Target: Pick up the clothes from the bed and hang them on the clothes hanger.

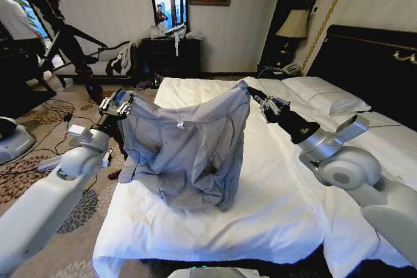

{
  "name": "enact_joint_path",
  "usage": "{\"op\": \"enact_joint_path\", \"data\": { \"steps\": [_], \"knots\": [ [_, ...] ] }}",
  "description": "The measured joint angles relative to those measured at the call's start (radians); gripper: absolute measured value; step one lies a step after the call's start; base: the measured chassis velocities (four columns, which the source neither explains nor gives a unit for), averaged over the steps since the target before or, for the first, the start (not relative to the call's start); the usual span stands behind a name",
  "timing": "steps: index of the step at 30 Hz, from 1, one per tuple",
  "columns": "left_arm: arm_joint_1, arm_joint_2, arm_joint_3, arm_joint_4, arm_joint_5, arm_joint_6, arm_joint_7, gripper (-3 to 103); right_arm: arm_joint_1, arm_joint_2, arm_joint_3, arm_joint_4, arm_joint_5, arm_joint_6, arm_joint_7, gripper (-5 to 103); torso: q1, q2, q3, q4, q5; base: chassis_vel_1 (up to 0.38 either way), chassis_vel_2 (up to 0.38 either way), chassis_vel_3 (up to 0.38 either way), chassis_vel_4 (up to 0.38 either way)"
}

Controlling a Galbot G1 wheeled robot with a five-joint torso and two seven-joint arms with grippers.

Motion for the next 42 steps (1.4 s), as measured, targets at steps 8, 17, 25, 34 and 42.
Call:
{"op": "enact_joint_path", "data": {
  "steps": [8,17,25,34,42],
  "knots": [
    [0.074,0.008,-0.039,-0.016,0.053,0.035,0.307,97,-0.001,0.003,0.005,-0.017,0.0,0.0,0.03,0,0.0,0.0,0.0,-0.0004,0.0002,0.0,0.0,0.0,0.0],
    [0.032,0.026,-0.088,-0.029,0.005,-0.006,0.402,100,-0.005,-0.001,0.011,-0.017,0.0,0.0,0.03,0,0.0,0.0,0.0,-0.0003,0.0004,0.0,0.0,0.0,0.0],
    [-0.077,0.048,-0.139,-0.087,-0.327,0.056,0.282,100,-0.007,0.006,0.003,-0.025,-0.003,-0.002,0.028,0,0.0,0.0,0.0,-0.0004,0.0002,0.0,0.0,0.0,0.0],
    [-0.269,0.021,-0.087,0.049,-0.312,0.08,-0.12,100,-0.01,0.007,0.009,-0.016,-0.004,-0.002,0.024,0,0.0,0.0,0.0,-0.0006,-0.0001,0.0,0.0,0.0,0.0],
    [-0.538,0.116,0.004,0.273,-0.27,0.277,-0.241,100,-0.013,0.021,0.009,0.009,-0.012,0.0,0.013,0,0.0,0.0,0.0,-0.0002,0.0,0.0,0.0,0.0,0.0]
  ]
}}
